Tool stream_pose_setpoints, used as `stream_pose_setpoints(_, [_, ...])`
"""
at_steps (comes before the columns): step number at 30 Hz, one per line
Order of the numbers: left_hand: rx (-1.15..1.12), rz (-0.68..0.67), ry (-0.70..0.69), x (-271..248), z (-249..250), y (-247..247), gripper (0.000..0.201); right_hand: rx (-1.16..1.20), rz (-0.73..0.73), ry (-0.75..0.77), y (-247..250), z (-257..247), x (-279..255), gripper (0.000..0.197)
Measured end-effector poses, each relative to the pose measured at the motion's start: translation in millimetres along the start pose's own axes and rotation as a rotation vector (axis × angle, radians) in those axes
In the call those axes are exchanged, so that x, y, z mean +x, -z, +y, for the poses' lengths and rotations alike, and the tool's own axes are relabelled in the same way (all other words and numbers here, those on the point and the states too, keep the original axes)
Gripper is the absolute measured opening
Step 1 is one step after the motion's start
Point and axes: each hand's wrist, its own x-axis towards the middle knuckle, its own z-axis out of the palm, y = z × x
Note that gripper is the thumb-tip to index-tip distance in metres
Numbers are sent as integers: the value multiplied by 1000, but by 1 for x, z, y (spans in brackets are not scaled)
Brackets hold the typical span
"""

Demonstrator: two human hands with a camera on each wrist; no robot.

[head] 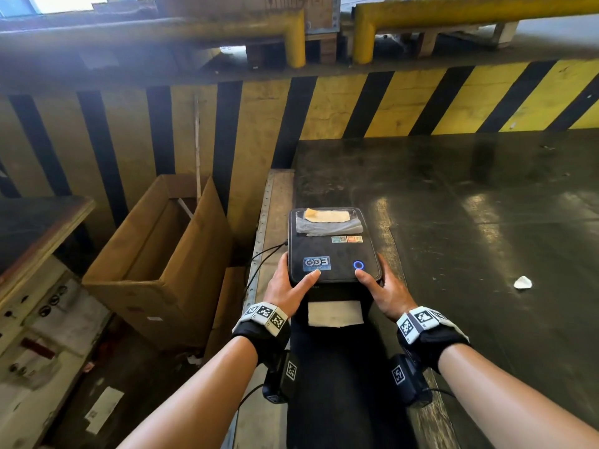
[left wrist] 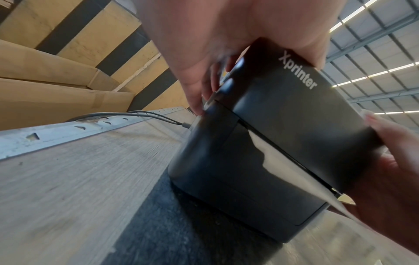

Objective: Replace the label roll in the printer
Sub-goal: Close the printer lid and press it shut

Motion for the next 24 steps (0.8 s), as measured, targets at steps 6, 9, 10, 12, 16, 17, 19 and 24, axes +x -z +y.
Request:
stream_pose_setpoints(6, [0,-10,11,1,-1,1,80,0,1,-1,1,-2,-1,90])
stream_pose_setpoints(9, [-6,-21,12,1,-1,1,85,7,-2,-1,0,-5,-2,90])
stream_pose_setpoints(10, [-10,-22,14,1,-1,2,87,9,-2,-1,0,-5,-3,90])
stream_pose_setpoints(12, [-13,-22,20,1,-1,2,89,9,-1,0,1,-7,-4,89])
stream_pose_setpoints(16, [-24,-28,20,1,0,2,84,13,-4,-7,1,-8,-6,88])
stream_pose_setpoints(17, [-29,-32,24,0,0,3,84,15,-5,-8,1,-9,-6,88])
stream_pose_setpoints(19, [-34,-38,29,0,0,3,92,14,-4,-11,1,-8,-5,86])
stream_pose_setpoints(24, [-36,-51,36,2,-1,4,101,-6,-17,-27,2,-8,-6,88])
